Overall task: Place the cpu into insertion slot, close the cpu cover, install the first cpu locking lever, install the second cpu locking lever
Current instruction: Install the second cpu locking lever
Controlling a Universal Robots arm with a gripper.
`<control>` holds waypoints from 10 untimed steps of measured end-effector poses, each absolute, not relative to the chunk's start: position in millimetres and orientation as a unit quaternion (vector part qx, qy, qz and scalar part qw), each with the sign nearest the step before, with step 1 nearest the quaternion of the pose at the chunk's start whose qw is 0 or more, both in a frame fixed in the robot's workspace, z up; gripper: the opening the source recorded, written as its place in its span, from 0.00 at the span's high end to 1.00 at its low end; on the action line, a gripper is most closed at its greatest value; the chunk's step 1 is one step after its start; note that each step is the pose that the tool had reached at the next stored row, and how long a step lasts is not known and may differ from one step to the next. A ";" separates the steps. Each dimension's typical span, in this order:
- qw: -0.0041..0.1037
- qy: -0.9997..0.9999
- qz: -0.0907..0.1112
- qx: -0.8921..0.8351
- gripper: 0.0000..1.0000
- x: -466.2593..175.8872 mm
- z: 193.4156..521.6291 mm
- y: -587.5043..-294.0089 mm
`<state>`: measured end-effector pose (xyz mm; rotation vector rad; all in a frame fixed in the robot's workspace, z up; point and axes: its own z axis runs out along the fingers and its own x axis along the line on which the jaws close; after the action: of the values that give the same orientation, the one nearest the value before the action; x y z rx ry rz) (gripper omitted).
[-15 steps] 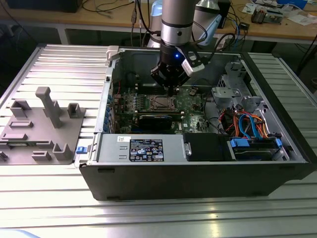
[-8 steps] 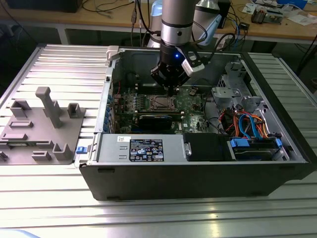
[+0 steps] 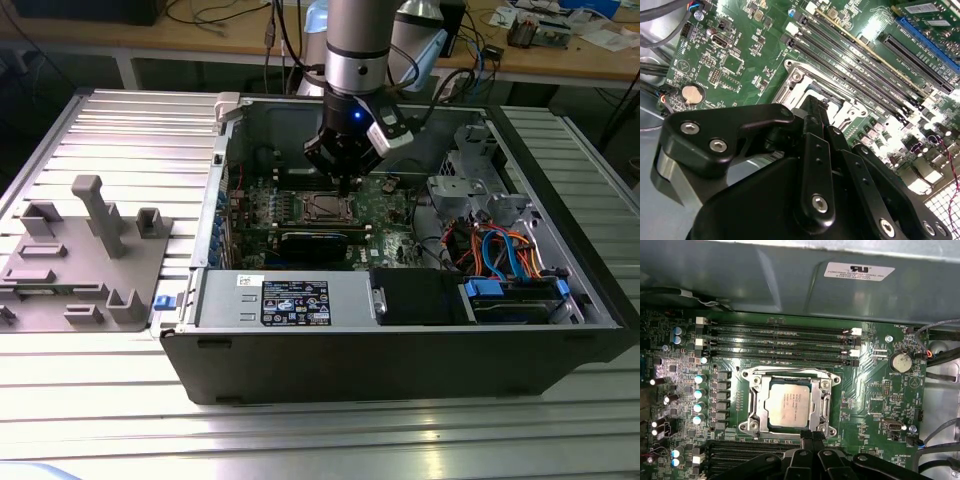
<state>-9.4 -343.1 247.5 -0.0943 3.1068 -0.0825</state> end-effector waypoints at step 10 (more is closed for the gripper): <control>0.016 0.999 -0.027 -0.030 0.89 -9.4 246.4 -346.6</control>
<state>-9.4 -346.6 246.4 -0.0946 3.1068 -0.0826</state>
